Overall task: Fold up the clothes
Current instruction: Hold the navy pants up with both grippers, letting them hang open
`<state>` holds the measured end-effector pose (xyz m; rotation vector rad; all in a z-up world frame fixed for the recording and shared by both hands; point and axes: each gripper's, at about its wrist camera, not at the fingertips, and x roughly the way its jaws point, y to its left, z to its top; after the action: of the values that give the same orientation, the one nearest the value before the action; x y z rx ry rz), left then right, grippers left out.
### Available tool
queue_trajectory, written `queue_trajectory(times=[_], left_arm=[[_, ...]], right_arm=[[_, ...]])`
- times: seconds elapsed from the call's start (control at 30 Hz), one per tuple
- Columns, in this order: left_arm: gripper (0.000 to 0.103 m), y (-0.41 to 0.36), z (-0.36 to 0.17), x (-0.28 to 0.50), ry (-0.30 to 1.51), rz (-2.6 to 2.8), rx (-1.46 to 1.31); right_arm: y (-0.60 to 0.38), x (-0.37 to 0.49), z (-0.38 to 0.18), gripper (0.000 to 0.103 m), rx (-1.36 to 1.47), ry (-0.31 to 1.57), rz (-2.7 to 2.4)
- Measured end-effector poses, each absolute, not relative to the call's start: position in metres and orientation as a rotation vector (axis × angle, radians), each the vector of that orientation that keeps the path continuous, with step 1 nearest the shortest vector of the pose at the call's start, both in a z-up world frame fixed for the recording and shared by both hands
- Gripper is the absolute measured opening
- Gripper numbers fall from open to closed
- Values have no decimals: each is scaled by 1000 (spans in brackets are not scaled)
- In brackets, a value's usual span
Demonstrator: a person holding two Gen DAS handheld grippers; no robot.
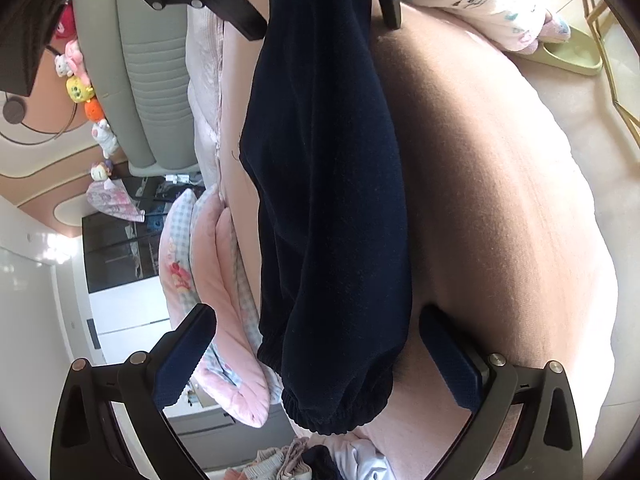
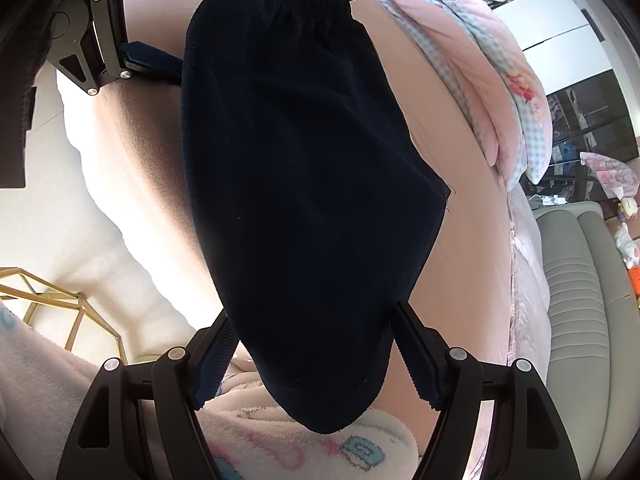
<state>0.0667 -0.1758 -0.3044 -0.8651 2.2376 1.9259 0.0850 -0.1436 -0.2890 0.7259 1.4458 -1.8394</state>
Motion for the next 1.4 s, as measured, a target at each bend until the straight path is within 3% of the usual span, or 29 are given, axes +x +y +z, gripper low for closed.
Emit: queue_trajectory(times=[0.23,0.27,0.33,0.4,0.43,0.47,0.5,0.9,1.0,1.17,1.2,1.3,1.37,1.4], left_arm=[[103,-178,-298,61,2156,1996,-917],[99,-178,-297,60,2127,1980,-947],[87,-179,-294,57,2057,1945,-1012],[60,-183,-290,57,1947,1907,-1083],[52,-185,-287,56,1874,1905,-1121],[36,-187,-284,55,1800,1901,-1157],[28,-190,-281,53,1732,1918,-1186],[28,-237,-250,-6,756,2079,-1600],[28,-242,-250,-10,640,2112,-1628],[28,-237,-252,-2,643,2153,-1619],[28,-235,-253,-1,650,2159,-1617],[28,-230,-255,4,669,2179,-1616],[28,-226,-256,7,682,2194,-1617],[29,-224,-256,9,690,2204,-1615]], right_arm=[[-145,93,-290,75,691,1480,-1872],[-145,94,-290,75,688,1483,-1875],[-145,95,-288,75,665,1496,-1878],[-146,96,-286,75,620,1523,-1886],[-147,98,-285,75,594,1538,-1884],[-148,100,-285,75,565,1549,-1880],[-148,101,-285,75,535,1558,-1876],[-158,111,-292,75,378,1687,-1805],[-161,115,-296,75,330,1732,-1795],[-164,116,-301,74,276,1770,-1778],[-164,116,-302,72,284,1766,-1770],[-165,115,-303,53,316,1751,-1737],[-165,114,-303,32,343,1740,-1724],[-165,113,-304,30,362,1729,-1726]])
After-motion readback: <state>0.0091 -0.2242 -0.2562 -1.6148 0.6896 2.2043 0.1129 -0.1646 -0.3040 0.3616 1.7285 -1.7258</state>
